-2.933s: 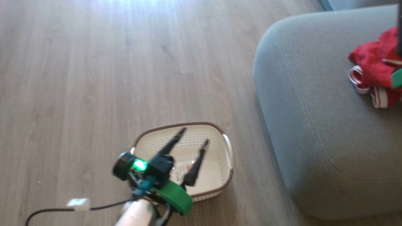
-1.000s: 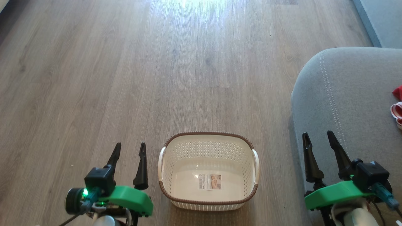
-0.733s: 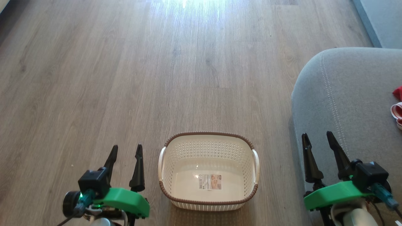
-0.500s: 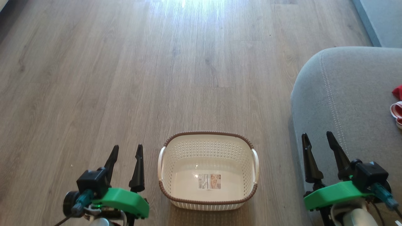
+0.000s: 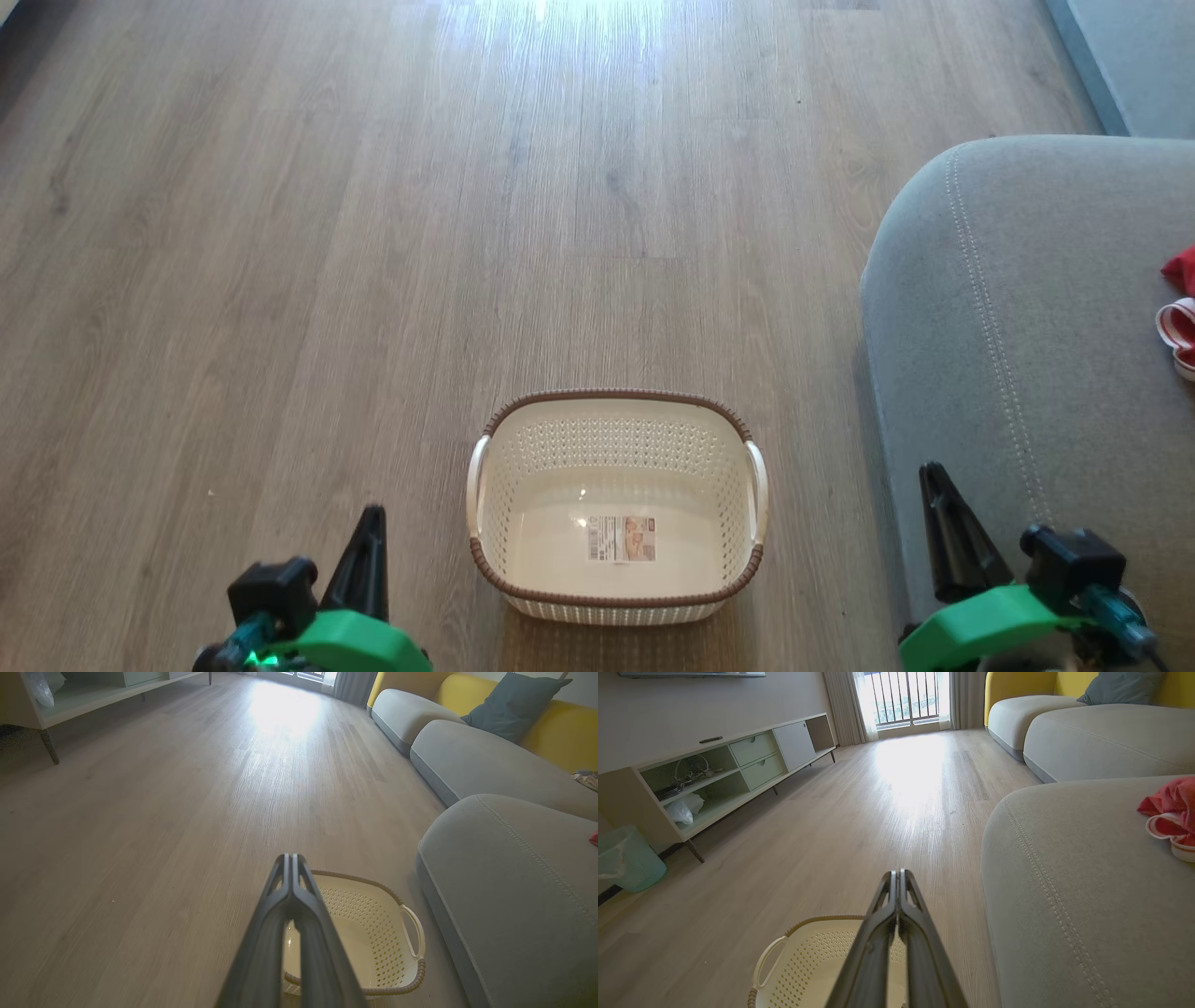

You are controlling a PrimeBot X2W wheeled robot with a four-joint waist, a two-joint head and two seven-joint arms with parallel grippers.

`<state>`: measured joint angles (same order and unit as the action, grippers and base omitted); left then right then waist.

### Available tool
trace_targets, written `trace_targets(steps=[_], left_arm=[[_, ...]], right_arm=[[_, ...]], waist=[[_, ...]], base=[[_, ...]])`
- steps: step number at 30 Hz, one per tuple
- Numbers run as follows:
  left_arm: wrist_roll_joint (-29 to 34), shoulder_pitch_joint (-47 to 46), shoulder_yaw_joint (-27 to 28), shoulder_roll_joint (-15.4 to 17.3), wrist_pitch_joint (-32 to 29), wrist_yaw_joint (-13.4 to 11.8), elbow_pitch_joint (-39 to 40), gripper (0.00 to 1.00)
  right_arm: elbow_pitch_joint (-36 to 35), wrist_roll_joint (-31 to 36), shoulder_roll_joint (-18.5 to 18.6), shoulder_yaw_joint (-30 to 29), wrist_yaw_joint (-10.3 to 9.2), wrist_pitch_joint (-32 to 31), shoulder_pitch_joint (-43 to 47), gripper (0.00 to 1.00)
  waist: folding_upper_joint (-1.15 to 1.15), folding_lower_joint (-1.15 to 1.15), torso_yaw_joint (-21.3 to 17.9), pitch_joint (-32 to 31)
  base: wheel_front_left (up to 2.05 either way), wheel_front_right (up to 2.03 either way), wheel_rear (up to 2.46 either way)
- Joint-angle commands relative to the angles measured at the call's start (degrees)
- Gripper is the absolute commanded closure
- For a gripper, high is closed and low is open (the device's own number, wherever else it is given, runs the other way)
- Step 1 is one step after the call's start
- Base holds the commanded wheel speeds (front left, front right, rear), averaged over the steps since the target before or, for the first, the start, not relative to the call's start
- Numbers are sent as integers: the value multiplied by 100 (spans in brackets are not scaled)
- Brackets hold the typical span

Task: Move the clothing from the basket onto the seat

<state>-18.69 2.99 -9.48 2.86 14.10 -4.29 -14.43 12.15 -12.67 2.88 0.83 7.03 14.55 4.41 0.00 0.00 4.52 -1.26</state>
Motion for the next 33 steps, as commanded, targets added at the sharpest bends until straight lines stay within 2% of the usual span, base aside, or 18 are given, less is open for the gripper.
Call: trace_targets(steps=[1, 33], left_arm=[[-136, -103, 26, 1, -32, 22, 110, 100], [-2038, -316, 411, 21, -540, 323, 87, 100]], right_arm=[[-112, -150, 4, -4, 1, -23, -84, 100], [-34, -2264, 72, -102, 13, -493, -336, 100]], waist=[[0, 0, -7, 2], [0, 0, -123, 39]], base=[[0, 0, 0], [0, 0, 0]])
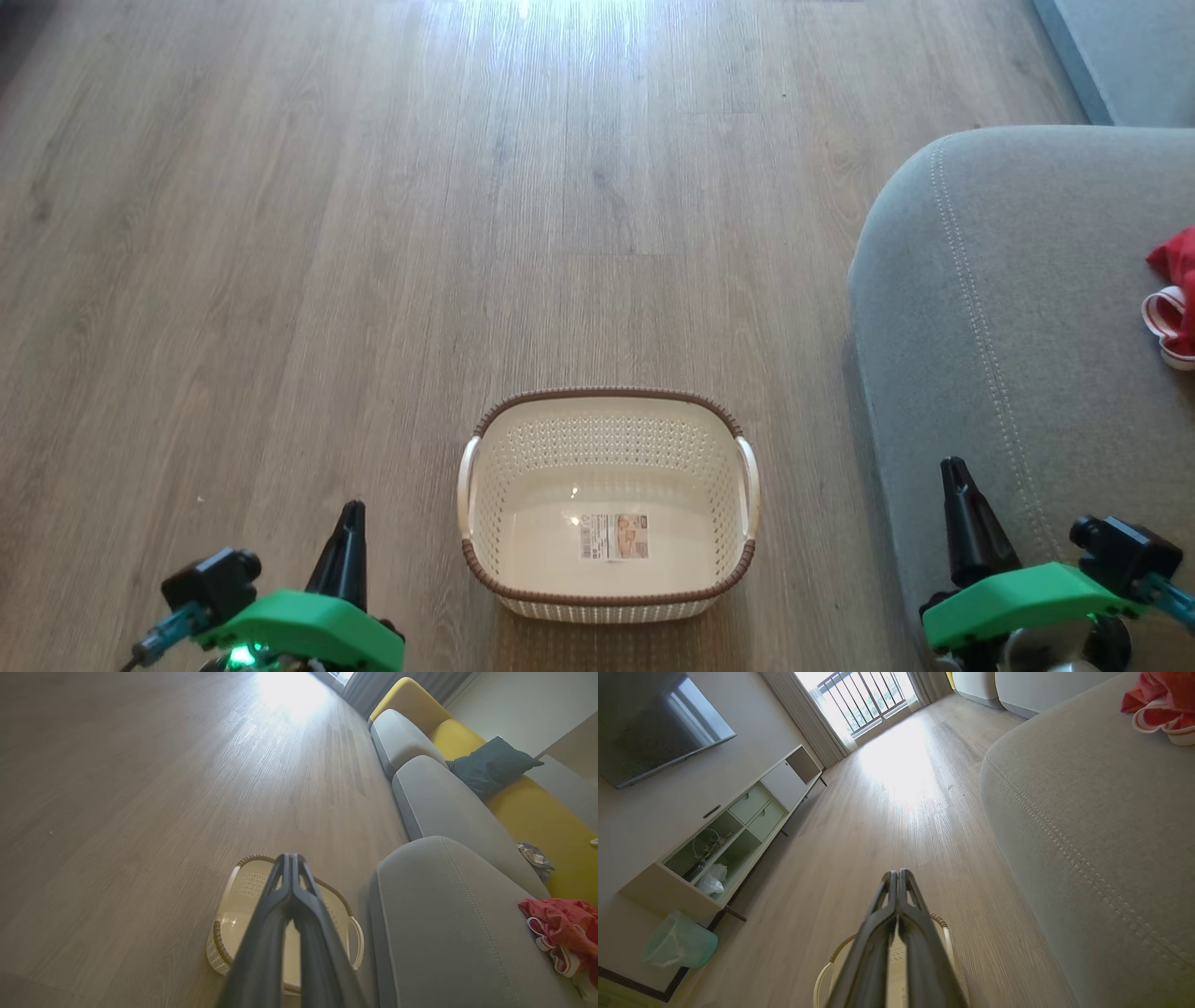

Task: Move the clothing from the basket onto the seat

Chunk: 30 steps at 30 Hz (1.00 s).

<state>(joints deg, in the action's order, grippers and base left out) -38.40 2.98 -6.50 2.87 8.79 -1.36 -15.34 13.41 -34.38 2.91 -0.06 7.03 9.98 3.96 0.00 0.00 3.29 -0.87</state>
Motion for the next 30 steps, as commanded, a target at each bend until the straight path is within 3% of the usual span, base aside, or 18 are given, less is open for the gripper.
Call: trace_targets(steps=[1, 30], left_arm=[[-126, -321, 126, 21, -26, 39, 177, 100], [-1775, -506, 478, 26, -482, 303, 163, 100]], right_arm=[[-159, -158, 72, -18, 13, -51, -298, 100], [-93, -1963, 94, -150, 23, -498, -516, 100]], waist=[[0, 0, -4, 1], [0, 0, -105, 34]], base=[[0, 0, 0], [0, 0, 0]])
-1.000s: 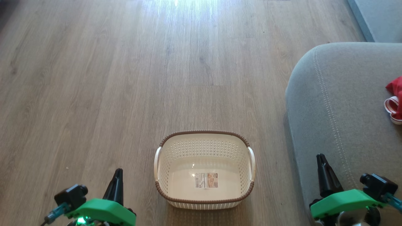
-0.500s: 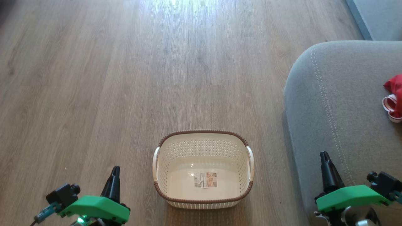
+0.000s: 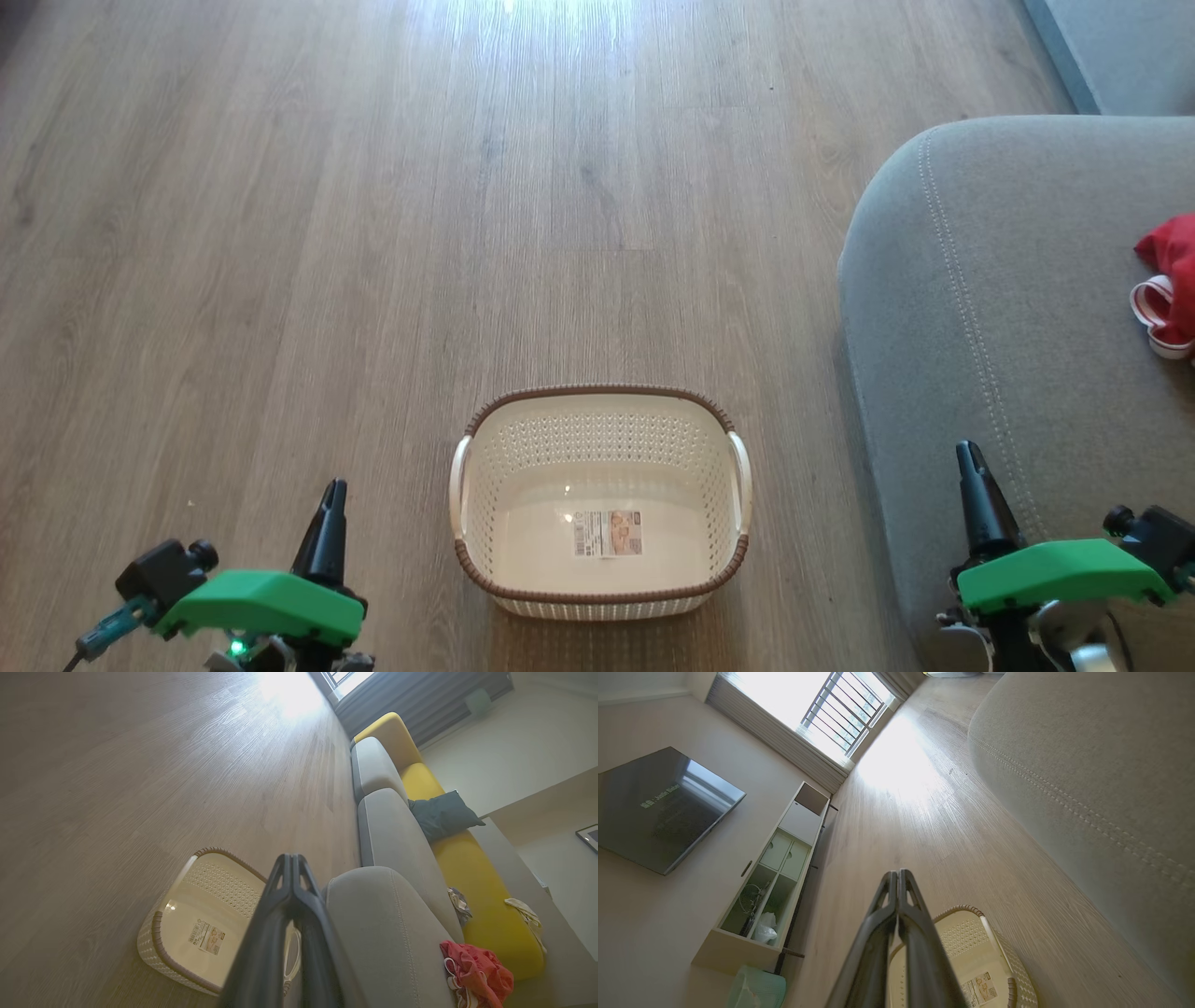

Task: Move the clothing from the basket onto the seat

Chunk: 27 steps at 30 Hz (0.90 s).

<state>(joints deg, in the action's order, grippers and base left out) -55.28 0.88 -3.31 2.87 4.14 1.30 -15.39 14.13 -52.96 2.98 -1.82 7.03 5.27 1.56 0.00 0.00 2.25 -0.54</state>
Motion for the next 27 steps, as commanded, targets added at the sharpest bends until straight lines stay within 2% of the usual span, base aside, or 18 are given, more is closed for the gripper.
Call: trace_targets(steps=[1, 27], left_arm=[[-146, -302, 172, 26, -33, 46, 167, 100], [-1671, -474, 506, 25, -463, 291, 153, 100]], right_arm=[[-164, -169, 87, 20, 24, -43, -283, 100], [-102, -1823, 90, -128, 33, -478, -487, 100]], waist=[[0, 0, -4, 2], [0, 0, -99, 32]], base=[[0, 0, 0], [0, 0, 0]])
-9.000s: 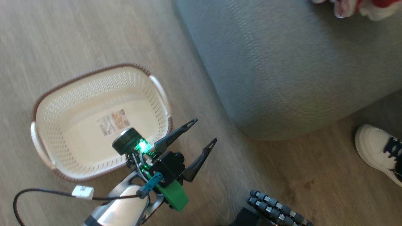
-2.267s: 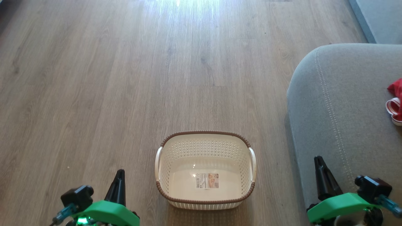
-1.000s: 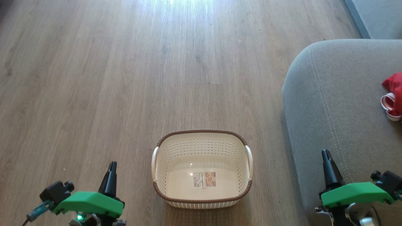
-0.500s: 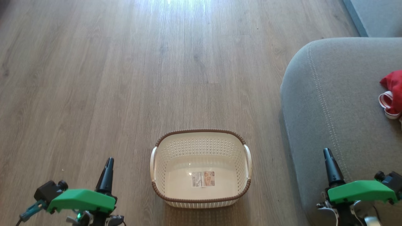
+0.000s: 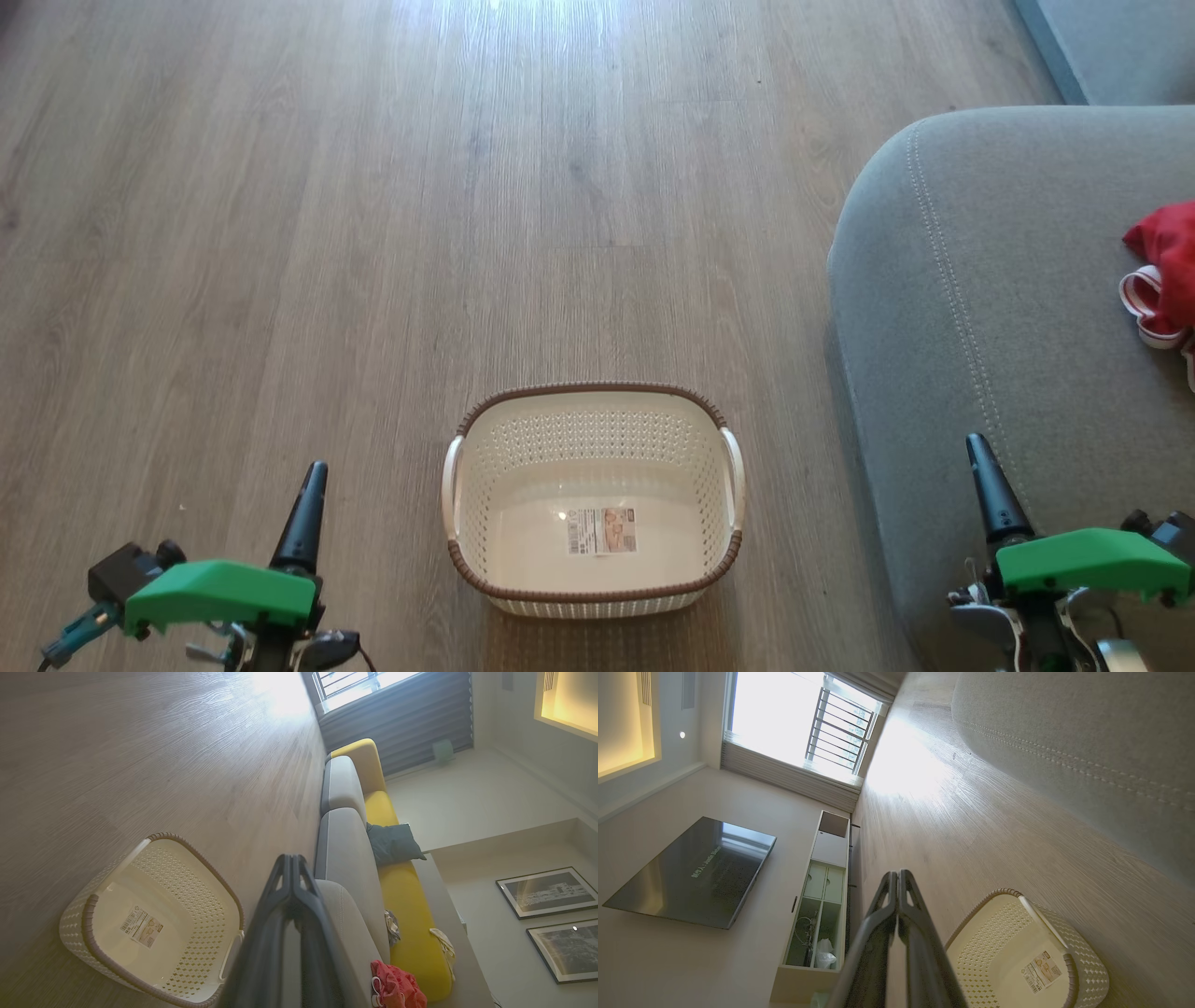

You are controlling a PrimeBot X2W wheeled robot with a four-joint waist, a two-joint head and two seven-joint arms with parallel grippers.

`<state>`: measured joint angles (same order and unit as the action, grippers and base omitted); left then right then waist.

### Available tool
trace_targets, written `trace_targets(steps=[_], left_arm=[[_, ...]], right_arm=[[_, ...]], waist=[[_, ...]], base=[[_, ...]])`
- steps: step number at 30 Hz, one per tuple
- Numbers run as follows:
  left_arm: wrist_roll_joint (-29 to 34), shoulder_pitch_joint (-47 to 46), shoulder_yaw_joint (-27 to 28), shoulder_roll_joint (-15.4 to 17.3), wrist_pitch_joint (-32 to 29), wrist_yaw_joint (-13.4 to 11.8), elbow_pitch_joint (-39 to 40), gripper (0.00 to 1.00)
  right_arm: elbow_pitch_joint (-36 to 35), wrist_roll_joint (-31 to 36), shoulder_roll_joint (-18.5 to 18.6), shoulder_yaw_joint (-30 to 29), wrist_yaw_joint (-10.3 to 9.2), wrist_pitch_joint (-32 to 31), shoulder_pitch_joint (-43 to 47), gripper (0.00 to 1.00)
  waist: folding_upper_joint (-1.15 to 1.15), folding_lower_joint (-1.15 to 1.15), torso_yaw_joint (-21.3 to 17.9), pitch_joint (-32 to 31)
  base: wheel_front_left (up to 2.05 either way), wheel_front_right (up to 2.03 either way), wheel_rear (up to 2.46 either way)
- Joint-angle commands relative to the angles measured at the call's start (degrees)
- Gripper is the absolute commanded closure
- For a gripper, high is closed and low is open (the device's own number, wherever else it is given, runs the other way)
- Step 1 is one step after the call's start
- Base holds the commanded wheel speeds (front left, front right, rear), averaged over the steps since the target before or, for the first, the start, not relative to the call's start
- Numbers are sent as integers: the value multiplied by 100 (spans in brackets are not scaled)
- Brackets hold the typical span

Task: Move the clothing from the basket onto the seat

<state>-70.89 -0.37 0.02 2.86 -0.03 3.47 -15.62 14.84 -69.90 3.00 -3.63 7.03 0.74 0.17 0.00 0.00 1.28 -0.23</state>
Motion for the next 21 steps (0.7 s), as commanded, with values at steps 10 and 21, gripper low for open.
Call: trace_targets(steps=[10, 21], left_arm=[[-696, -416, 303, 26, -213, 169, 170, 100], [-1340, -489, 447, 24, -397, 272, 164, 100]], right_arm=[[-148, -763, 86, -8, 37, -196, -428, 100], [-121, -1459, 82, -78, 41, -385, -515, 100]], waist=[[0, 0, -38, 12], [0, 0, -78, 25]], base=[[0, 0, 0], [0, 0, 0]])
